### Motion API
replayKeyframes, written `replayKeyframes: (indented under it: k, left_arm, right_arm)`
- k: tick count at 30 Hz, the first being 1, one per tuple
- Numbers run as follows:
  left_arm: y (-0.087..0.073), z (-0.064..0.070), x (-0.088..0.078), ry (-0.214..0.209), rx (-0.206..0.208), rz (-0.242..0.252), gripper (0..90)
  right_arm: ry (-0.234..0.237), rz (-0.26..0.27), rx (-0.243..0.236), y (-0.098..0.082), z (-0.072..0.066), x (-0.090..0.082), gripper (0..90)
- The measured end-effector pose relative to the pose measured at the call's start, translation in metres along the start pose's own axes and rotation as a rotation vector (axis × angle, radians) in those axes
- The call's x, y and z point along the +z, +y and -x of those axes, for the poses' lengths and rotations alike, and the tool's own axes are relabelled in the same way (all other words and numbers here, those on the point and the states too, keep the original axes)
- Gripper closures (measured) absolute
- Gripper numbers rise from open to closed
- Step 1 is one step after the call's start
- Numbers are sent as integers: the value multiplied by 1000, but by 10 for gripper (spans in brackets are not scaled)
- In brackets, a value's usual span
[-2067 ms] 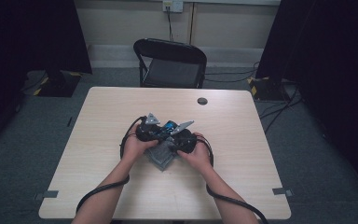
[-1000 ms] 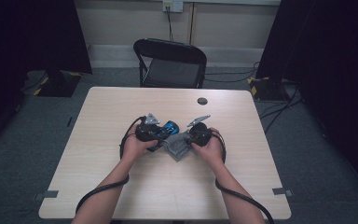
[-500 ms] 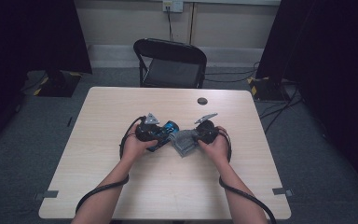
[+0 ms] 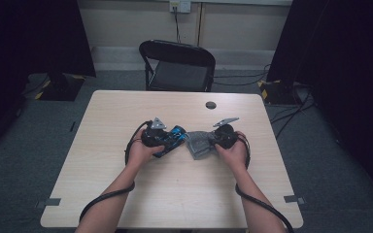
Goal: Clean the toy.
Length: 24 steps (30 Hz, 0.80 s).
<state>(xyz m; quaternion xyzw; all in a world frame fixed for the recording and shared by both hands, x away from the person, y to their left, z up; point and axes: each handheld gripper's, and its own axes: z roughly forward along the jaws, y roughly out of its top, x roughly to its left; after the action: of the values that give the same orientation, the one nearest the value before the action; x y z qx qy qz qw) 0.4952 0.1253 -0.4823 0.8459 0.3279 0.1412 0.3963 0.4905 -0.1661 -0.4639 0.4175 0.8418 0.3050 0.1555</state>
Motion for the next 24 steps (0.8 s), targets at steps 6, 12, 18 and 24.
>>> replayKeyframes:
  k: [6,12,18,24]
  left_arm:
    - [0,-1,0,-4,-3,-3,479]
    - [1,-1,0,1,2,-9,480]
    - [3,-1,0,-2,-3,-21,482]
    - [4,-1,0,0,-8,-26,481]
  right_arm:
    - [30,33,-46,-2,-5,-14,768]
    - [77,51,-106,-7,-21,-23,768]
    - [143,52,-200,-7,-45,-25,768]
    - [181,49,-244,-7,-67,-20,768]
